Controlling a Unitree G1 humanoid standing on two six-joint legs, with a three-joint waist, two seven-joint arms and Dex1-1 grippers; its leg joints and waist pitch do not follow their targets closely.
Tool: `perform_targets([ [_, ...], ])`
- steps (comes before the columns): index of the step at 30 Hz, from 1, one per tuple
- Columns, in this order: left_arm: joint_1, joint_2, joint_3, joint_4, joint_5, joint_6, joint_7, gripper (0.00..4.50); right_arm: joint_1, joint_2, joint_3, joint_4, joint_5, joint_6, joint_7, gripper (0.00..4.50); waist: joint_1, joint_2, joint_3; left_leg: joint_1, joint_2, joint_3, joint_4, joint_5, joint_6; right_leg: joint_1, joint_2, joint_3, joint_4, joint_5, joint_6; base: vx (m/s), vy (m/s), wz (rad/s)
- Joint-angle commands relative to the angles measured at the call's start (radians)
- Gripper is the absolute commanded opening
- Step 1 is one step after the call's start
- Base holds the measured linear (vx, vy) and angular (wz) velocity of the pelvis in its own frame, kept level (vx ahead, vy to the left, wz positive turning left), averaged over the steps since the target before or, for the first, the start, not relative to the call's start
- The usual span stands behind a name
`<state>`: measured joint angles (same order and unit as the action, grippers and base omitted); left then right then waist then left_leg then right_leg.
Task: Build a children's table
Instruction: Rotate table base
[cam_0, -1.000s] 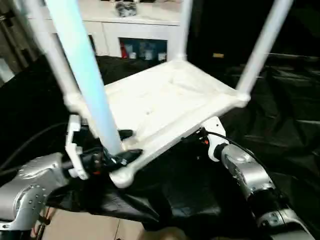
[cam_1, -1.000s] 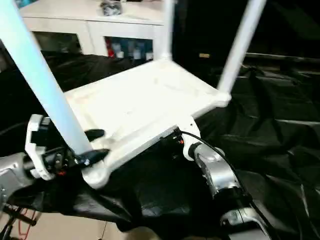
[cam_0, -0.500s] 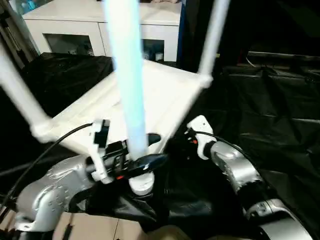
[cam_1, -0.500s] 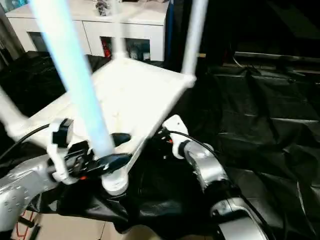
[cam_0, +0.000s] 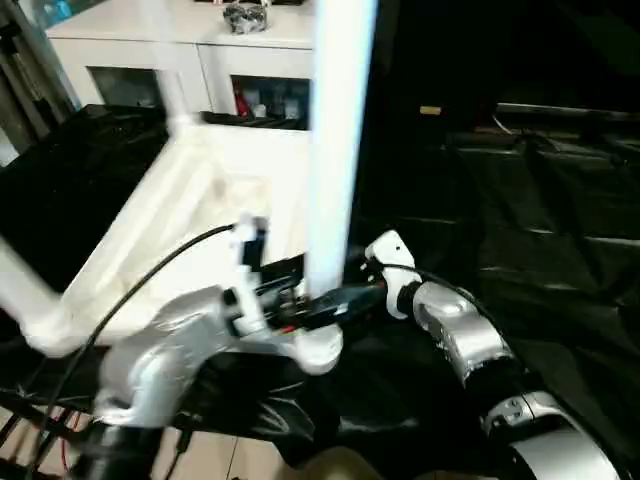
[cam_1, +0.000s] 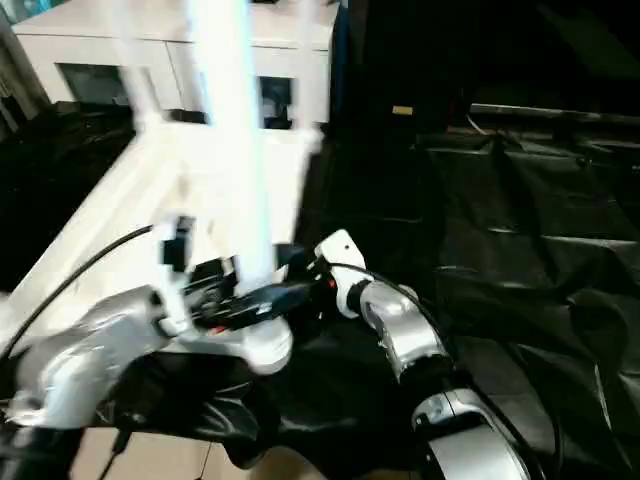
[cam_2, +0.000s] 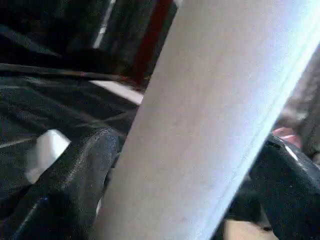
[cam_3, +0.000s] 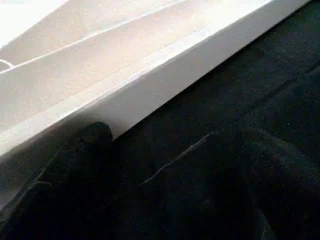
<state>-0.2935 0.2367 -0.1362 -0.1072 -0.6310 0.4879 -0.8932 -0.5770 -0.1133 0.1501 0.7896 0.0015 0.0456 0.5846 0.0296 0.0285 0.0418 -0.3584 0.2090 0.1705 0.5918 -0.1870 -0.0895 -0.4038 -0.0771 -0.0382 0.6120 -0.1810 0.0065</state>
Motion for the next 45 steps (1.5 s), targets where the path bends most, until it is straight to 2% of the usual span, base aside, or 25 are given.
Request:
perform_targets([
  [1,-0.022,-0.004,-0.017,0.032,0.061,-0.048,0.034,4.5,-0.019,0.003,0.002,-0.014,0.003,-0.013,0.008,4.46,0.003,0.003,-0.057,0.0,0.004,0.005,-0.07,-0.235,0.01,0.054,-0.033,0.026,-0.068,-0.152,-0.232,0.0,0.0,0.0],
  [4,-0.036,-0.002,-0.029,0.063,0.129,-0.108,0.057,4.5,-0.01,-0.037,-0.024,-0.027,0.013,-0.021,0.013,4.46,0.005,0.002,-0.058,0.001,0.004,0.007,-0.068,-0.232,0.013,0.054,-0.034,0.026,-0.067,-0.152,-0.237,0.0,0.0,0.0],
  [10,-0.031,0.036,-0.048,0.084,0.195,-0.159,0.04,4.5,0.02,-0.098,-0.043,-0.078,0.023,-0.024,0.054,4.46,0.013,-0.002,-0.058,0.0,0.004,0.006,-0.067,-0.223,0.024,0.054,-0.033,0.025,-0.067,-0.158,-0.229,0.0,0.0,0.0],
  [13,-0.031,0.098,-0.056,0.1,0.207,-0.148,-0.02,4.5,0.053,-0.164,-0.053,-0.147,0.038,-0.028,0.117,4.46,0.015,-0.002,-0.058,0.001,0.004,0.007,-0.067,-0.224,0.028,0.053,-0.034,0.025,-0.068,-0.169,-0.227,0.0,0.0,0.0],
  [14,-0.031,0.1,-0.057,0.1,0.209,-0.148,-0.022,4.32,0.054,-0.166,-0.054,-0.149,0.038,-0.028,0.118,4.49,0.016,-0.002,-0.057,0.001,0.004,0.007,-0.067,-0.225,0.03,0.052,-0.033,0.025,-0.067,-0.171,-0.226,0.0,0.0,0.0],
  [17,-0.039,0.182,-0.083,0.139,0.277,-0.185,-0.078,4.21,0.08,-0.221,-0.067,-0.223,0.069,-0.011,0.19,4.5,0.014,-0.001,-0.056,0.002,0.003,0.006,-0.069,-0.246,0.027,0.051,-0.033,0.024,-0.07,-0.204,-0.222,0.0,0.0,0.0],
  [19,-0.048,0.218,-0.097,0.173,0.31,-0.205,-0.105,4.03,0.099,-0.252,-0.061,-0.271,0.083,0.008,0.245,4.5,0.014,-0.003,-0.055,0.001,0.003,0.006,-0.07,-0.253,0.031,0.052,-0.032,0.025,-0.074,-0.219,-0.212,0.0,0.0,0.0],
  [20,-0.05,0.223,-0.099,0.178,0.314,-0.207,-0.109,3.94,0.101,-0.256,-0.06,-0.278,0.085,0.011,0.253,4.5,0.014,0.001,-0.055,0.002,0.003,0.005,-0.069,-0.253,0.03,0.051,-0.033,0.025,-0.072,-0.219,-0.212,0.0,0.0,0.0],
  [21,-0.077,0.256,-0.119,0.241,0.354,-0.242,-0.144,3.86,0.128,-0.298,-0.04,-0.336,0.097,0.037,0.328,4.5,0.013,0.001,-0.053,0.002,0.002,0.006,-0.071,-0.266,0.033,0.05,-0.03,0.025,-0.077,-0.236,-0.209,0.0,0.0,0.0],
  [22,-0.081,0.26,-0.122,0.252,0.36,-0.247,-0.149,3.82,0.132,-0.305,-0.036,-0.345,0.098,0.041,0.34,4.5,0.016,0.0,-0.054,0.006,0.002,0.006,-0.069,-0.27,0.036,0.048,-0.029,0.025,-0.078,-0.242,-0.204,0.0,0.0,0.0],
  [23,-0.094,0.273,-0.132,0.277,0.377,-0.262,-0.164,3.77,0.145,-0.326,-0.024,-0.37,0.1,0.051,0.373,4.5,0.015,0.001,-0.055,0.003,0.005,0.005,-0.07,-0.261,0.032,0.05,-0.033,0.026,-0.072,-0.224,-0.212,0.0,0.0,0.0],
  [24,-0.113,0.293,-0.148,0.308,0.404,-0.287,-0.18,3.64,0.161,-0.356,-0.006,-0.406,0.103,0.071,0.415,4.5,0.017,0.003,-0.053,0.003,0.003,0.004,-0.071,-0.273,0.033,0.05,-0.032,0.025,-0.076,-0.244,-0.207,0.0,0.0,0.0],
  [25,-0.121,0.304,-0.154,0.318,0.411,-0.289,-0.193,3.53,0.169,-0.371,0.003,-0.428,0.106,0.083,0.436,4.5,0.017,0.002,-0.053,0.004,0.004,0.005,-0.071,-0.278,0.032,0.05,-0.032,0.025,-0.078,-0.253,-0.203,0.0,0.0,0.0],
  [27,-0.131,0.316,-0.16,0.329,0.416,-0.287,-0.212,3.42,0.179,-0.391,0.015,-0.456,0.107,0.098,0.465,4.5,0.018,0.006,-0.053,0.003,0.004,0.002,-0.072,-0.281,0.026,0.051,-0.035,0.024,-0.077,-0.266,-0.204,0.0,0.0,0.0],
  [34,-0.135,0.354,-0.16,0.322,0.406,-0.254,-0.269,2.8,0.209,-0.431,0.026,-0.532,0.112,0.152,0.508,4.5,0.021,0.008,-0.058,0.003,0.007,0.004,-0.068,-0.242,0.033,0.051,-0.035,0.025,-0.068,-0.168,-0.255,0.0,0.0,0.0],
  [36,-0.132,0.359,-0.16,0.324,0.413,-0.256,-0.269,2.57,0.216,-0.437,0.028,-0.551,0.118,0.164,0.515,4.5,0.026,0.008,-0.056,0.005,0.009,0.005,-0.069,-0.25,0.034,0.05,-0.035,0.025,-0.068,-0.172,-0.255,0.0,0.0,0.0],
  [38,-0.13,0.363,-0.163,0.332,0.422,-0.257,-0.271,2.54,0.222,-0.442,0.031,-0.569,0.124,0.175,0.524,4.5,0.03,0.009,-0.055,0.006,0.009,0.005,-0.07,-0.264,0.029,0.049,-0.036,0.025,-0.07,-0.195,-0.251,0.0,0.0,0.0],
  [39,-0.127,0.366,-0.165,0.335,0.428,-0.257,-0.273,2.51,0.226,-0.444,0.033,-0.579,0.129,0.181,0.53,4.5,0.032,0.007,-0.055,0.006,0.009,0.005,-0.071,-0.265,0.027,0.049,-0.037,0.026,-0.071,-0.204,-0.247,0.0,0.0,0.0],
  [41,-0.124,0.367,-0.165,0.338,0.436,-0.257,-0.276,2.2,0.23,-0.445,0.035,-0.591,0.133,0.189,0.537,4.5,0.033,0.007,-0.053,0.006,0.009,0.004,-0.072,-0.275,0.022,0.048,-0.037,0.026,-0.072,-0.227,-0.238,0.0,0.0,0.0],
  [44,-0.125,0.369,-0.168,0.348,0.451,-0.255,-0.279,2.11,0.238,-0.443,0.036,-0.617,0.14,0.206,0.55,4.5,0.033,0.006,-0.053,0.005,0.009,0.003,-0.073,-0.275,0.019,0.048,-0.038,0.027,-0.074,-0.241,-0.227,0.0,0.0,0.0],
  [45,-0.125,0.37,-0.169,0.35,0.454,-0.255,-0.279,1.92,0.239,-0.443,0.037,-0.621,0.142,0.209,0.55,4.5,0.033,0.006,-0.055,0.004,0.008,0.003,-0.073,-0.266,0.019,0.048,-0.038,0.027,-0.073,-0.233,-0.226,0.0,0.0,0.0],
])
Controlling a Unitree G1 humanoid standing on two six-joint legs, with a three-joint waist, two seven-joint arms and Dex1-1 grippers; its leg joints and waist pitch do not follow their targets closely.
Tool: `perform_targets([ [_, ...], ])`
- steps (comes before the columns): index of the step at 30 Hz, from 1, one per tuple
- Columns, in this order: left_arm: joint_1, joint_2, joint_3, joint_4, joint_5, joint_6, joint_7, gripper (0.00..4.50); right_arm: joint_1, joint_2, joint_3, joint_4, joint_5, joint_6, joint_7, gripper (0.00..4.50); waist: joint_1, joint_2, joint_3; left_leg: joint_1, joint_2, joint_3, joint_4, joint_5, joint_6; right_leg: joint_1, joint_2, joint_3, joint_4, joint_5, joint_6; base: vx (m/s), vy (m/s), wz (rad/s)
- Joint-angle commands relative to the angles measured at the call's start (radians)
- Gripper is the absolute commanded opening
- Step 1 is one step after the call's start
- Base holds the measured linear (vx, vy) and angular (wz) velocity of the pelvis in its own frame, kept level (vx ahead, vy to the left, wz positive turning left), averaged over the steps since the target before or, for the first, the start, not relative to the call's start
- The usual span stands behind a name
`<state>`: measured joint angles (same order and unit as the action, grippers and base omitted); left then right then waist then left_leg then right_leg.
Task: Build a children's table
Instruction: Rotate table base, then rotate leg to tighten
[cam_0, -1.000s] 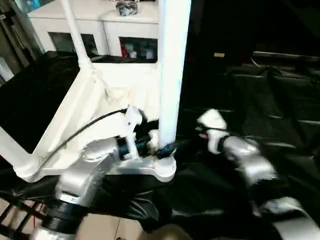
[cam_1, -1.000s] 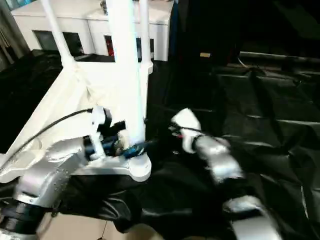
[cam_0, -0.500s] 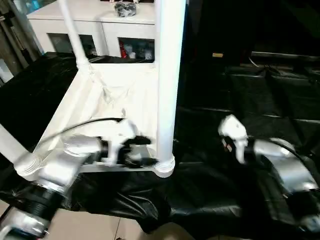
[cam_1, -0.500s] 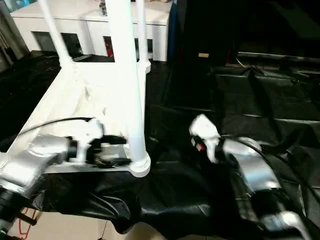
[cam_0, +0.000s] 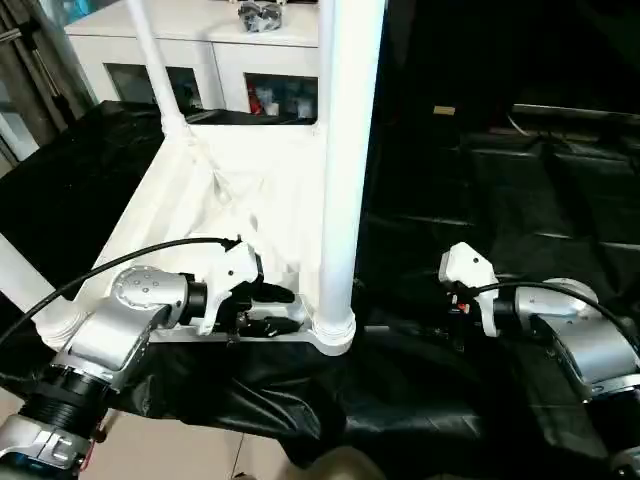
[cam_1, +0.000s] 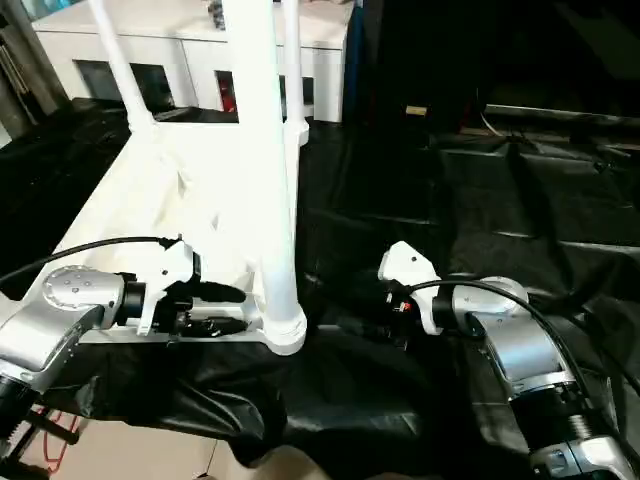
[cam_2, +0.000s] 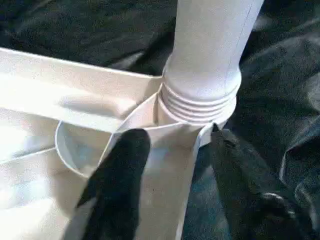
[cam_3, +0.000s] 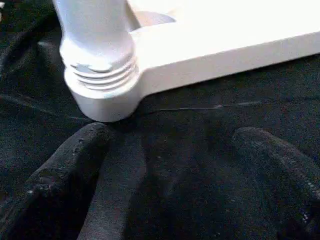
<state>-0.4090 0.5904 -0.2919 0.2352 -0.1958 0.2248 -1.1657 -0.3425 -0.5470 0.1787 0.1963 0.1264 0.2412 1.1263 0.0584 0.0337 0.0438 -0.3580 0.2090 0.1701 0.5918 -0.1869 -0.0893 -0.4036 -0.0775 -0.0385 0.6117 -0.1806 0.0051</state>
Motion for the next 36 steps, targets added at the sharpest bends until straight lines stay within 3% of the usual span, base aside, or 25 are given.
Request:
perform_targets([
  [1,-0.011,0.017,-0.015,0.011,0.023,0.008,-0.005,1.81,0.005,-0.007,0.007,-0.032,0.022,0.017,0.009,4.5,0.003,0.002,-0.057,0.004,0.008,0.003,-0.073,-0.265,0.018,0.048,-0.037,0.027,-0.072,-0.23,-0.226,0.0,0.0,0.0],
  [5,-0.015,0.02,-0.026,0.013,0.02,0.021,-0.031,1.49,0.012,-0.007,0.008,-0.063,0.047,0.04,0.026,4.5,0.005,0.005,-0.058,0.004,0.01,0.003,-0.073,-0.258,0.021,0.048,-0.037,0.027,-0.068,-0.195,-0.236,0.0,0.0,0.0],
  [14,-0.026,0.03,-0.048,0.035,0.058,-0.026,-0.071,0.82,0.028,-0.012,0.022,-0.09,0.042,0.053,0.028,4.5,0.004,0.006,-0.056,0.003,0.009,0.001,-0.075,-0.278,0.013,0.049,-0.038,0.027,-0.074,-0.227,-0.228,0.0,0.0,0.0],
  [22,-0.064,0.034,-0.089,0.171,0.167,-0.174,-0.057,0.11,0.03,-0.008,0.036,-0.098,0.037,0.056,0.027,4.5,0.005,0.008,-0.058,0.005,0.009,0.001,-0.074,-0.275,0.009,0.048,-0.04,0.028,-0.073,-0.212,-0.226,0.0,0.0,0.0],
  [30,-0.069,0.029,-0.077,0.175,0.138,-0.135,-0.099,0.03,0.03,-0.005,0.033,-0.104,0.059,0.066,0.03,4.5,-0.002,0.009,-0.058,0.004,0.009,0.001,-0.073,-0.273,0.008,0.05,-0.04,0.028,-0.07,-0.194,-0.244,0.0,0.0,0.0],
  [32,-0.066,0.019,-0.066,0.16,0.11,-0.101,-0.113,0.03,0.026,0.009,0.018,-0.103,0.084,0.081,0.029,4.5,-0.002,0.011,-0.06,0.004,0.009,0.002,-0.072,-0.265,0.012,0.051,-0.04,0.027,-0.068,-0.172,-0.256,0.0,0.0,0.0],
  [33,-0.059,0.003,-0.057,0.127,0.075,-0.026,-0.122,0.03,0.02,0.033,-0.002,-0.101,0.12,0.103,0.024,4.5,-0.004,0.011,-0.06,0.006,0.009,0.004,-0.072,-0.263,0.013,0.051,-0.039,0.027,-0.064,-0.16,-0.264,0.0,0.0,0.0],
  [36,-0.058,-0.026,-0.065,0.118,0.077,0.017,-0.09,0.03,0.013,0.06,-0.001,-0.1,0.131,0.107,0.015,4.5,-0.004,0.009,-0.06,0.005,0.011,0.003,-0.072,-0.259,0.017,0.051,-0.039,0.027,-0.065,-0.156,-0.271,0.0,0.0,0.0],
])
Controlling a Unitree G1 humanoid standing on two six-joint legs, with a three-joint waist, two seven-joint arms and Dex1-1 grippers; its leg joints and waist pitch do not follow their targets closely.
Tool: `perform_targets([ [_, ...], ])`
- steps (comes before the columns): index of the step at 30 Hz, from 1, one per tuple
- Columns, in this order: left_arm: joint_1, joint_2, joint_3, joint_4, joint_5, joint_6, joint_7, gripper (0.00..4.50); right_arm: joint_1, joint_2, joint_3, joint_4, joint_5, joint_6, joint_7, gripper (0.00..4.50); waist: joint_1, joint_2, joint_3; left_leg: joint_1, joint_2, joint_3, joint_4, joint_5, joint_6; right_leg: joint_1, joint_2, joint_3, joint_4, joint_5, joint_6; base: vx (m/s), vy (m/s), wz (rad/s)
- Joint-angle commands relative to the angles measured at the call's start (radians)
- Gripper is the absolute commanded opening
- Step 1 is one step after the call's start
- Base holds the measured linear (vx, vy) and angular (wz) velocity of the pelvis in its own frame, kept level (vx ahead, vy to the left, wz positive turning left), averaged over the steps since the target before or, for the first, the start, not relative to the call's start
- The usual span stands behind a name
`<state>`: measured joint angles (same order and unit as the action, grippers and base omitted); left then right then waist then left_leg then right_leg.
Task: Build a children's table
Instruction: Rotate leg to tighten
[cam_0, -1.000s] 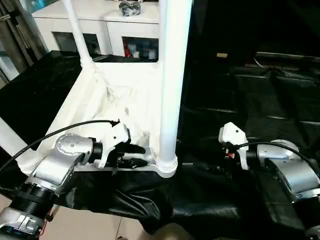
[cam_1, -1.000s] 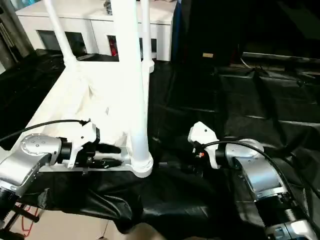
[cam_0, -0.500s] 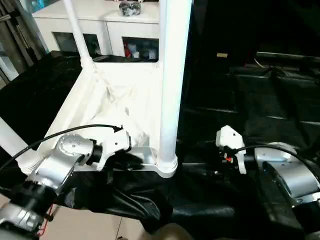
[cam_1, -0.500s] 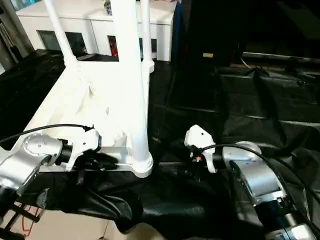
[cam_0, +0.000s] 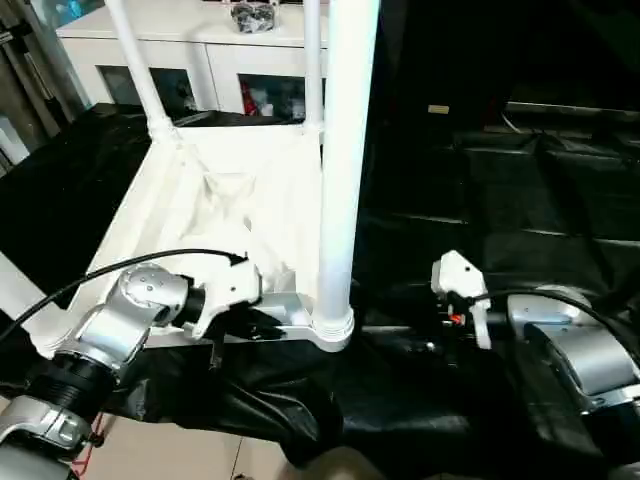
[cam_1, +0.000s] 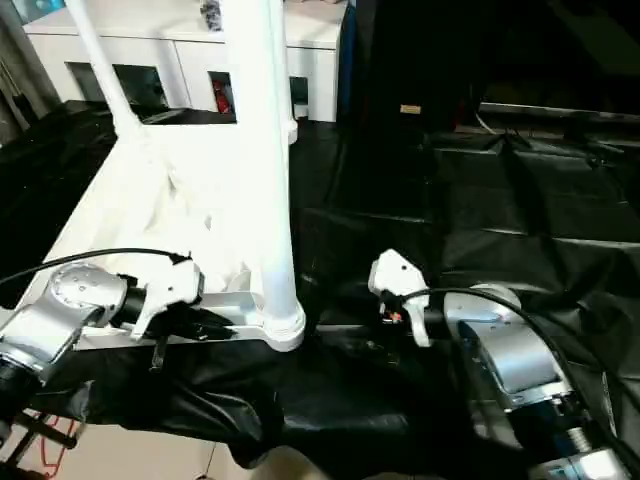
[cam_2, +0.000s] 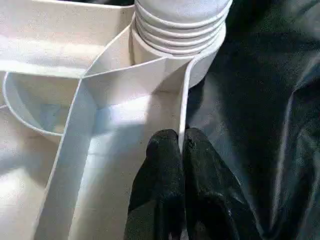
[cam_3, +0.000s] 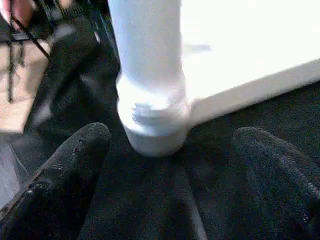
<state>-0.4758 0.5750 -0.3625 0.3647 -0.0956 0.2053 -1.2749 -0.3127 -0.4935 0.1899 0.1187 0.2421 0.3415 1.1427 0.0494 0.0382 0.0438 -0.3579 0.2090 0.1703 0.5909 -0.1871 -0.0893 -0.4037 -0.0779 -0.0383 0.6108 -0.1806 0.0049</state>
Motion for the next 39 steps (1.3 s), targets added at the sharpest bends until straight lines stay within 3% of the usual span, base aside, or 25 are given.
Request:
perform_targets([
  [1,0.007,-0.022,0.004,-0.006,-0.018,0.037,0.032,0.03,-0.019,0.013,-0.007,-0.019,0.01,0.003,-0.006,4.5,0.007,0.006,-0.059,0.004,0.01,0.003,-0.07,-0.254,0.018,0.05,-0.039,0.027,-0.065,-0.154,-0.272,0.0,0.0,0.0],
  [8,-0.018,-0.135,0.004,0.054,0.029,0.012,0.161,0.03,-0.063,0.091,0.058,0.061,-0.048,-0.058,-0.064,4.5,0.011,0.0,-0.058,0.004,0.009,0.002,-0.071,-0.261,0.006,0.049,-0.042,0.028,-0.073,-0.221,-0.239,0.0,0.0,0.0],
  [13,-0.028,-0.147,0.004,0.058,0.044,0.01,0.186,0.03,-0.1,0.111,0.072,0.129,-0.084,-0.059,-0.085,4.5,0.012,-0.002,-0.057,0.004,0.009,0.001,-0.073,-0.262,0.006,0.048,-0.042,0.029,-0.075,-0.237,-0.226,0.0,0.0,0.0],
  [15,-0.029,-0.143,0.0,0.062,0.05,0.004,0.186,0.03,-0.113,0.113,0.082,0.158,-0.102,-0.074,-0.09,4.5,0.013,-0.009,-0.057,0.002,0.008,0.002,-0.073,-0.259,0.009,0.048,-0.042,0.028,-0.075,-0.241,-0.22,0.0,0.0,0.0],
  [17,-0.028,-0.139,0.002,0.067,0.053,-0.005,0.186,0.0,-0.127,0.12,0.088,0.189,-0.118,-0.091,-0.101,4.13,0.012,-0.006,-0.056,0.003,0.007,0.002,-0.073,-0.264,0.007,0.046,-0.042,0.028,-0.077,-0.256,-0.217,0.0,0.0,0.0],
  [25,-0.017,-0.126,0.02,0.054,0.053,-0.005,0.175,0.0,-0.159,0.132,0.098,0.26,-0.132,-0.122,-0.098,3.56,0.009,-0.017,-0.055,0.0,0.007,0.002,-0.075,-0.263,0.012,0.047,-0.044,0.028,-0.078,-0.292,-0.204,0.0,0.0,0.0],
  [32,-0.006,-0.115,0.02,0.054,0.049,-0.007,0.162,0.0,-0.173,0.149,0.098,0.31,-0.133,-0.145,-0.087,2.91,0.007,-0.013,-0.055,0.0,0.009,0.002,-0.075,-0.26,0.014,0.045,-0.043,0.028,-0.077,-0.274,-0.21,0.0,0.0,0.0],
  [36,-0.002,-0.111,0.021,0.053,0.046,-0.006,0.157,0.0,-0.174,0.153,0.103,0.327,-0.137,-0.155,-0.083,2.77,0.003,-0.012,-0.054,0.001,0.008,0.002,-0.076,-0.276,0.013,0.045,-0.043,0.028,-0.078,-0.284,-0.213,0.0,0.0,0.0],
  [37,0.0,-0.109,0.022,0.052,0.045,-0.004,0.155,0.0,-0.174,0.156,0.103,0.335,-0.138,-0.158,-0.086,2.73,0.002,-0.006,-0.054,0.002,0.008,0.001,-0.076,-0.282,0.011,0.044,-0.044,0.028,-0.078,-0.289,-0.214,0.0,0.0,0.0],
  [39,0.005,-0.107,0.023,0.049,0.042,0.0,0.155,0.0,-0.174,0.165,0.102,0.351,-0.143,-0.163,-0.093,2.71,-0.001,-0.008,-0.053,0.001,0.009,0.001,-0.077,-0.292,0.01,0.044,-0.043,0.027,-0.08,-0.298,-0.213,0.0,0.0,0.0],
])
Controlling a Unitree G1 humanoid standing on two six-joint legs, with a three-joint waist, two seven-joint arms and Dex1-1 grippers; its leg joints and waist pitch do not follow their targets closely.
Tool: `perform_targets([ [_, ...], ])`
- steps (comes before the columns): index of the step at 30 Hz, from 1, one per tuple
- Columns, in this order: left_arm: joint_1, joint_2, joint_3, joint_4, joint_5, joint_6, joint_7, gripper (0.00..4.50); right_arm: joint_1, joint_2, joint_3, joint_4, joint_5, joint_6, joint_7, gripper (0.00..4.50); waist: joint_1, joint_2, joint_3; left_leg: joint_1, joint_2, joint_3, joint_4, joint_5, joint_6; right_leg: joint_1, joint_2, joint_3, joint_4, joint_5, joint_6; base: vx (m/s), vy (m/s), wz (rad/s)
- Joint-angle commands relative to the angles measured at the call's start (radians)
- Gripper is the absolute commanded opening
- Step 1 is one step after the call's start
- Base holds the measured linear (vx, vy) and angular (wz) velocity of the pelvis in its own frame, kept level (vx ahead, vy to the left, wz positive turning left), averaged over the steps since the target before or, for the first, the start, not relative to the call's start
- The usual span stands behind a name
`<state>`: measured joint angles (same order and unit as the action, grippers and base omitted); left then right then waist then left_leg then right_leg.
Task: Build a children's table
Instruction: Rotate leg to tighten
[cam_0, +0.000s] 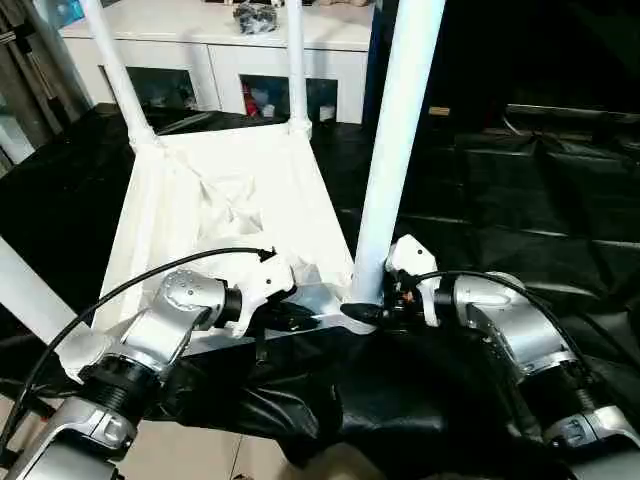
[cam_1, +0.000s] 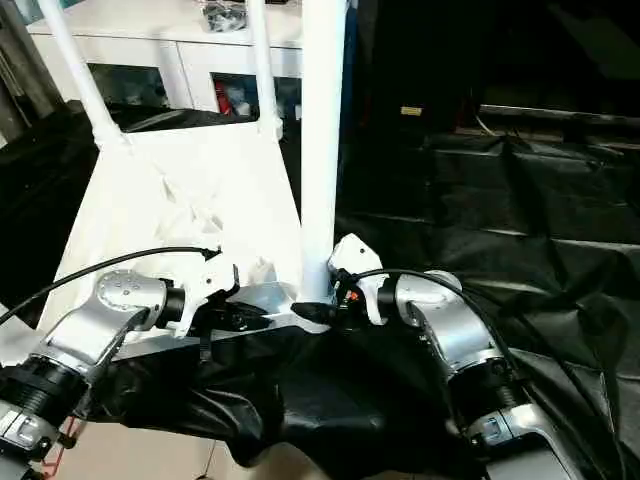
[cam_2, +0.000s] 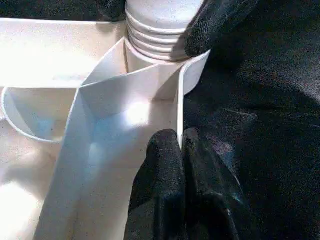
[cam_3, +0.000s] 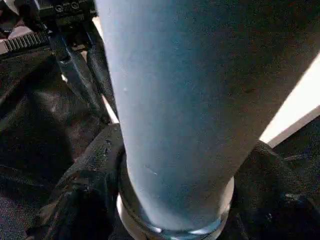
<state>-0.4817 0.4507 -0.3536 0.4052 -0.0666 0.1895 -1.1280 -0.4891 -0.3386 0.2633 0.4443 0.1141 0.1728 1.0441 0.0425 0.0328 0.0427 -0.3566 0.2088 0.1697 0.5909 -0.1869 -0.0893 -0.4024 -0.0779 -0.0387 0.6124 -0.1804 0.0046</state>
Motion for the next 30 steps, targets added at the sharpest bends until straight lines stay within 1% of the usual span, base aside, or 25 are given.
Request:
perform_targets([
  [1,0.011,0.016,0.018,0.009,0.012,0.02,0.013,0.0,0.002,0.017,0.024,0.034,-0.015,0.005,-0.004,2.7,0.004,-0.003,-0.052,-0.001,0.009,0.001,-0.077,-0.296,0.009,0.043,-0.043,0.028,-0.081,-0.303,-0.212,0.0,0.0,0.0],
  [4,0.006,0.004,0.027,0.016,0.012,0.023,0.041,0.0,-0.001,0.035,0.013,0.06,-0.02,-0.001,-0.039,2.7,0.0,-0.002,-0.05,0.0,0.008,0.0,-0.08,-0.311,0.006,0.041,-0.043,0.027,-0.085,-0.331,-0.206,0.0,0.0,0.0],
  [5,-0.007,-0.016,0.041,0.038,0.019,0.016,0.088,0.0,-0.009,0.051,0.004,0.088,-0.032,-0.005,-0.086,2.7,0.0,-0.002,-0.05,0.001,0.008,0.0,-0.079,-0.316,0.005,0.04,-0.043,0.027,-0.086,-0.341,-0.204,0.0,0.0,0.0],
  [6,-0.022,-0.035,0.053,0.06,0.023,0.016,0.129,0.0,-0.017,0.068,-0.008,0.115,-0.041,-0.004,-0.137,2.69,-0.005,-0.004,-0.048,0.0,0.007,-0.001,-0.08,-0.329,-0.005,0.039,-0.044,0.026,-0.089,-0.38,-0.196,0.0,0.0,0.0],
  [7,-0.032,-0.046,0.059,0.074,0.026,0.016,0.153,0.0,-0.023,0.081,-0.017,0.133,-0.045,-0.004,-0.17,2.69,-0.006,-0.003,-0.048,0.001,0.005,-0.001,-0.079,-0.329,-0.007,0.038,-0.044,0.026,-0.09,-0.39,-0.192,0.0,0.0,0.0],
  [8,-0.037,-0.052,0.062,0.081,0.028,0.016,0.165,0.0,-0.026,0.087,-0.022,0.142,-0.047,-0.004,-0.187,2.69,-0.006,-0.003,-0.047,0.002,0.004,-0.002,-0.08,-0.34,-0.01,0.036,-0.044,0.025,-0.094,-0.425,-0.18,0.0,0.0,0.0],
  [9,-0.055,-0.072,0.069,0.107,0.038,0.016,0.211,0.0,-0.034,0.113,-0.038,0.169,-0.045,-0.002,-0.236,2.69,-0.005,-0.004,-0.047,0.004,0.005,-0.003,-0.08,-0.346,-0.011,0.035,-0.045,0.025,-0.096,-0.439,-0.172,0.0,0.0,0.0],
  [10,-0.084,-0.102,0.074,0.144,0.055,0.02,0.274,0.0,-0.044,0.156,-0.061,0.204,-0.037,0.004,-0.302,2.69,-0.007,-0.01,-0.046,0.004,0.004,-0.004,-0.08,-0.353,-0.013,0.034,-0.045,0.025,-0.099,-0.462,-0.162,0.0,0.0,0.0],
  [11,-0.084,-0.102,0.074,0.144,0.055,0.02,0.274,0.0,-0.044,0.156,-0.061,0.204,-0.037,0.004,-0.302,2.69,-0.008,-0.005,-0.046,0.006,0.003,-0.004,-0.081,-0.356,-0.018,0.032,-0.046,0.025,-0.099,-0.474,-0.155,0.0,0.0,0.0],
  [13,-0.111,-0.138,0.081,0.169,0.064,0.034,0.333,0.0,-0.056,0.201,-0.071,0.245,-0.043,0.002,-0.369,2.69,-0.006,-0.006,-0.047,0.005,0.003,-0.005,-0.082,-0.352,-0.015,0.033,-0.047,0.025,-0.101,-0.467,-0.149,0.0,0.0,0.0],
  [14,-0.133,-0.17,0.087,0.187,0.067,0.045,0.377,0.0,-0.068,0.235,-0.072,0.276,-0.05,0.003,-0.42,2.69,-0.006,0.0,-0.047,0.005,0.004,-0.005,-0.082,-0.35,-0.017,0.031,-0.046,0.026,-0.099,-0.445,-0.156,0.0,0.0,0.0],
  [15,-0.148,-0.193,0.09,0.198,0.07,0.053,0.408,0.0,-0.078,0.258,-0.071,0.297,-0.056,0.005,-0.45,2.69,-0.008,-0.002,-0.046,0.007,0.003,-0.005,-0.083,-0.36,-0.021,0.03,-0.044,0.025,-0.1,-0.441,-0.163,0.0,0.0,0.0],
  [16,-0.148,-0.193,0.09,0.198,0.07,0.053,0.408,0.0,-0.078,0.258,-0.071,0.297,-0.056,0.005,-0.45,2.69,-0.007,-0.002,-0.049,0.009,0.003,-0.004,-0.081,-0.357,-0.021,0.03,-0.044,0.025,-0.099,-0.431,-0.166,0.0,0.0,0.0],
  [17,-0.162,-0.221,0.093,0.209,0.074,0.059,0.439,0.0,-0.093,0.285,-0.071,0.327,-0.058,0.004,-0.471,2.69,-0.007,-0.004,-0.049,0.006,0.003,-0.003,-0.082,-0.351,-0.017,0.032,-0.044,0.026,-0.098,-0.411,-0.173,0.0,0.0,0.0],
  [18,-0.17,-0.245,0.09,0.217,0.078,0.056,0.455,0.0,-0.105,0.309,-0.07,0.345,-0.059,0.0,-0.47,2.69,-0.006,-0.001,-0.048,0.005,0.003,-0.003,-0.082,-0.351,-0.016,0.032,-0.045,0.026,-0.098,-0.399,-0.178,0.0,0.0,0.0],
  [19,-0.171,-0.253,0.088,0.218,0.079,0.054,0.456,0.0,-0.108,0.316,-0.07,0.348,-0.058,-0.002,-0.467,3.25,-0.008,-0.002,-0.049,0.004,0.003,-0.003,-0.082,-0.352,-0.015,0.034,-0.044,0.025,-0.096,-0.393,-0.18,0.0,0.0,0.0],
  [20,-0.172,-0.266,0.082,0.218,0.08,0.047,0.453,0.0,-0.113,0.329,-0.071,0.346,-0.053,0.003,-0.448,3.39,-0.006,-0.003,-0.05,0.005,0.003,-0.002,-0.08,-0.348,-0.009,0.034,-0.043,0.026,-0.096,-0.376,-0.184,0.0,0.0,0.0],
  [21,-0.172,-0.272,0.079,0.218,0.08,0.043,0.45,0.0,-0.116,0.336,-0.073,0.345,-0.048,0.008,-0.435,3.39,-0.004,-0.002,-0.051,0.002,0.004,-0.003,-0.082,-0.336,-0.006,0.037,-0.044,0.027,-0.093,-0.35,-0.188,0.0,0.0,0.0],
  [23,-0.169,-0.276,0.074,0.216,0.079,0.039,0.441,0.0,-0.115,0.345,-0.076,0.327,-0.03,0.027,-0.4,3.48,-0.004,-0.002,-0.051,0.001,0.004,-0.002,-0.083,-0.331,-0.001,0.038,-0.043,0.027,-0.091,-0.327,-0.194,0.0,0.0,0.0],
  [24,-0.164,-0.273,0.069,0.211,0.078,0.029,0.426,0.0,-0.112,0.346,-0.074,0.312,-0.022,0.035,-0.383,3.75,-0.004,-0.001,-0.05,0.001,0.004,-0.002,-0.084,-0.334,0.001,0.039,-0.043,0.026,-0.092,-0.33,-0.195,0.0,0.0,0.0],
  [26,-0.146,-0.255,0.065,0.193,0.068,0.013,0.38,0.0,-0.102,0.323,-0.05,0.273,-0.031,0.026,-0.335,3.83,-0.003,-0.002,-0.05,0.003,0.004,-0.001,-0.084,-0.338,0.004,0.038,-0.043,0.027,-0.094,-0.345,-0.19,0.0,0.0,0.0],
  [29,-0.135,-0.237,0.066,0.184,0.07,0.008,0.352,0.0,-0.097,0.296,-0.028,0.266,-0.043,0.011,-0.301,4.22,-0.004,-0.003,-0.05,0.0,0.004,-0.001,-0.085,-0.333,0.005,0.04,-0.045,0.027,-0.095,-0.355,-0.185,0.0,0.0,0.0],
  [30,-0.124,-0.223,0.068,0.177,0.068,-0.003,0.327,0.0,-0.094,0.274,-0.018,0.267,-0.057,0.001,-0.27,4.22,-0.003,-0.004,-0.051,0.0,0.005,-0.001,-0.085,-0.326,0.006,0.04,-0.045,0.027,-0.097,-0.366,-0.181,0.0,0.0,0.0],
])
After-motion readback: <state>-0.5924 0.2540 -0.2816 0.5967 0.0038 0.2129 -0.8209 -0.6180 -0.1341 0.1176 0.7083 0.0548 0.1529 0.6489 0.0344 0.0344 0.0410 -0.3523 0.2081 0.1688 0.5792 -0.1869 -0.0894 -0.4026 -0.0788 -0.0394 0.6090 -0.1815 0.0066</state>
